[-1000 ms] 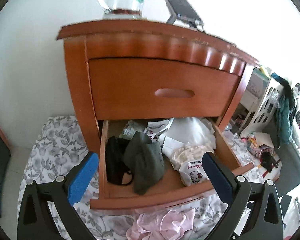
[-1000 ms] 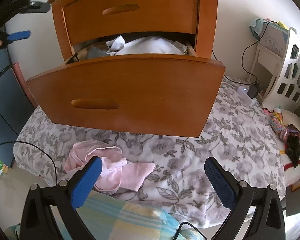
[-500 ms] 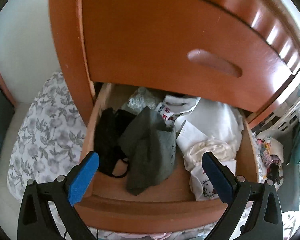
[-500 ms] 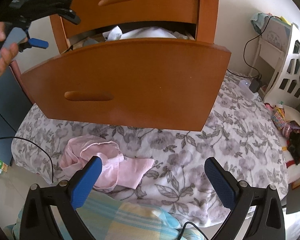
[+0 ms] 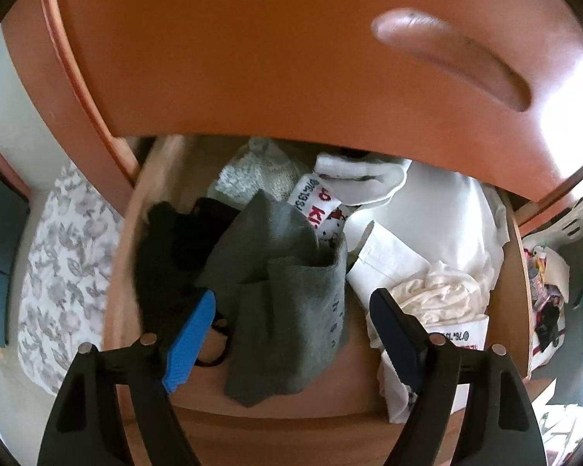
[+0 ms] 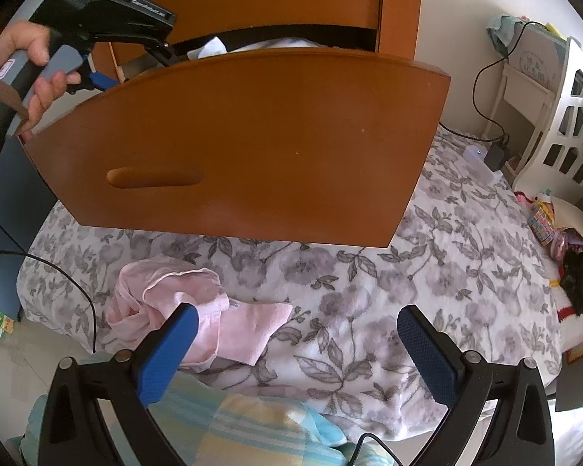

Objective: Take underwear out of drawer
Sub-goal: 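Raise the left tool and reach it back into the open drawer, then close the left tool on the grey sock in the drawer, then lift the grey sock up out of the drawer with the left tool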

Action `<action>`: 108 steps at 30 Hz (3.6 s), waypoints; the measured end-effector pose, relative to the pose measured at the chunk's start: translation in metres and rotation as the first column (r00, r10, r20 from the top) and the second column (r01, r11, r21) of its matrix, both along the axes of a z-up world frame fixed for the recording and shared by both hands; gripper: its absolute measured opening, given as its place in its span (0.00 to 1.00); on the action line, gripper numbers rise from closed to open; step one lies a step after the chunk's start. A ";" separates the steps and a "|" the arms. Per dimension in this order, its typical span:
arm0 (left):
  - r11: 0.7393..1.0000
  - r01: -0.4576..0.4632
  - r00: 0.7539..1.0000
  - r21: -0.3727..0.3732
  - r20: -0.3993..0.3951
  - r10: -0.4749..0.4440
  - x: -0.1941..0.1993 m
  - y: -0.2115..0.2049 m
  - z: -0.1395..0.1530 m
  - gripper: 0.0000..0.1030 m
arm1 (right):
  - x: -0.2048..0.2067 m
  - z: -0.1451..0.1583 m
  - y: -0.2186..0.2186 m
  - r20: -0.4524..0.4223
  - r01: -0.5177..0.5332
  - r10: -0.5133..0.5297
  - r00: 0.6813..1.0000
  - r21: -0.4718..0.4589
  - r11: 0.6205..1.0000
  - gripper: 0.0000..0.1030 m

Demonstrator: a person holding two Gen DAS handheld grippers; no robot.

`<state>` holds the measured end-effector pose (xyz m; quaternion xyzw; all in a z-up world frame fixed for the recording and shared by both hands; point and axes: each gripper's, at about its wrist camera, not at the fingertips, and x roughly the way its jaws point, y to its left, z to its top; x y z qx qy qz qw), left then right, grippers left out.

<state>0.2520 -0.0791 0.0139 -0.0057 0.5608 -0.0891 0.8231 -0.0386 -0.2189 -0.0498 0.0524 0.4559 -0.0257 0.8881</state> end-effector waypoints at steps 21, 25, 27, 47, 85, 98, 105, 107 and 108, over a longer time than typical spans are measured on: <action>1.000 0.000 0.998 0.012 -0.058 0.001 0.011 -0.003 -0.032 0.26 | -0.002 0.005 0.003 0.004 0.003 -0.003 1.000 -0.014 1.000 1.00; 1.000 0.000 0.998 0.001 -0.056 0.000 0.006 0.000 -0.032 0.20 | -0.004 0.008 0.003 0.008 0.008 -0.007 1.000 -0.017 1.000 1.00; 1.000 -0.006 0.998 -0.014 -0.055 0.006 0.004 0.003 -0.033 0.19 | -0.005 0.010 0.002 0.011 0.013 -0.013 1.000 -0.017 1.000 1.00; 0.989 -0.046 0.996 -0.143 0.063 0.056 -0.049 0.070 -0.008 0.10 | -0.009 0.015 0.007 0.022 0.009 -0.008 1.000 -0.016 1.000 1.00; 0.936 0.201 0.817 -0.290 0.577 0.003 -0.175 0.092 0.190 0.09 | -0.023 0.042 0.019 0.088 -0.009 0.010 0.996 -0.009 1.000 1.00; 0.929 0.296 0.675 -0.222 0.737 -0.039 -0.229 0.096 0.263 0.09 | -0.028 0.050 0.021 0.119 -0.018 0.017 0.993 0.012 1.000 1.00; 0.915 0.349 0.594 -0.201 0.803 -0.050 -0.263 0.096 0.291 0.09 | -0.029 0.051 0.021 0.125 -0.018 0.016 0.992 0.016 1.000 1.00; 0.911 0.363 0.577 -0.197 0.815 -0.054 -0.272 0.097 0.295 0.09 | -0.029 0.051 0.020 0.125 -0.018 0.016 0.992 0.018 1.000 1.00; 0.908 0.372 0.571 -0.191 0.819 -0.062 -0.275 0.096 0.296 0.09 | -0.028 0.051 0.020 0.125 -0.018 0.016 0.992 0.019 1.000 1.00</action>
